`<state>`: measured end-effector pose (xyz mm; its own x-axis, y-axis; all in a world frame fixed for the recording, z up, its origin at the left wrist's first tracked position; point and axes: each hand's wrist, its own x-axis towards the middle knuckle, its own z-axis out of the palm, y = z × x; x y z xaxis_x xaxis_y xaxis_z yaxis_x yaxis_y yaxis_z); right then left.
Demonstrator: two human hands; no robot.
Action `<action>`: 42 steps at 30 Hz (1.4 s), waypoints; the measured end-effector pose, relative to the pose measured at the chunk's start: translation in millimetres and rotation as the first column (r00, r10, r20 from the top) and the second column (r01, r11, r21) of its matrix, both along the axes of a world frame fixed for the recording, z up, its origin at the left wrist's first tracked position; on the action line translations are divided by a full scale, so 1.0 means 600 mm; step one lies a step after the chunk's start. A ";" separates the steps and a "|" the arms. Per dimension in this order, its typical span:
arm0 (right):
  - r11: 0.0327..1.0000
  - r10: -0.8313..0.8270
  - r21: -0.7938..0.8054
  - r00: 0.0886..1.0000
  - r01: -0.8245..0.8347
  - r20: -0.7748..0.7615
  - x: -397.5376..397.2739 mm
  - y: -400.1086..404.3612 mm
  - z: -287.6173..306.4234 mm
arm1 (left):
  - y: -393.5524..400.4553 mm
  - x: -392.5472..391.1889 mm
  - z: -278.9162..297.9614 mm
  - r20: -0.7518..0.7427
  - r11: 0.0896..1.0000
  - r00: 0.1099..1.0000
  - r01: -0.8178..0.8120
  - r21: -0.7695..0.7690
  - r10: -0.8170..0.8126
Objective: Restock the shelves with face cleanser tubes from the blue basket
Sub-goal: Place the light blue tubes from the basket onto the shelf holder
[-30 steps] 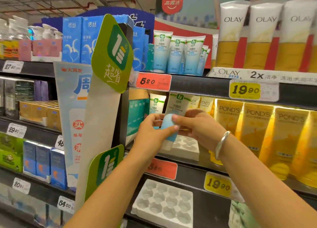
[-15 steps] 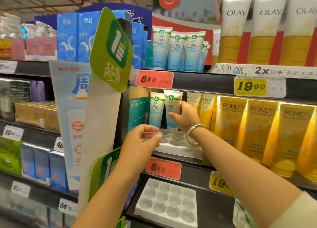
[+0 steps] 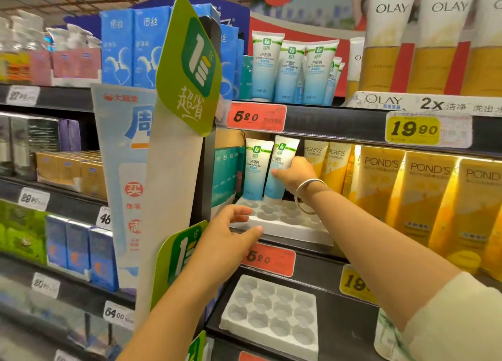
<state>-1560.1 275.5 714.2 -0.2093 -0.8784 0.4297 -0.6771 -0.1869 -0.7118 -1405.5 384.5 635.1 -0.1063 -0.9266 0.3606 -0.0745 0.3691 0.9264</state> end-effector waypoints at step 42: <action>0.997 -0.078 -0.033 0.950 0.072 -0.302 0.003 0.236 -0.077 | 0.008 0.006 0.011 0.342 0.920 0.900 -0.136 -0.368 0.270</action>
<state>-1558.5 417.2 668.0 -0.1314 -0.8550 0.5016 -0.8727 -0.1402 -0.4676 -1402.1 389.5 641.6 -0.1189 -0.7784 0.6165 -0.5002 0.5833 0.6400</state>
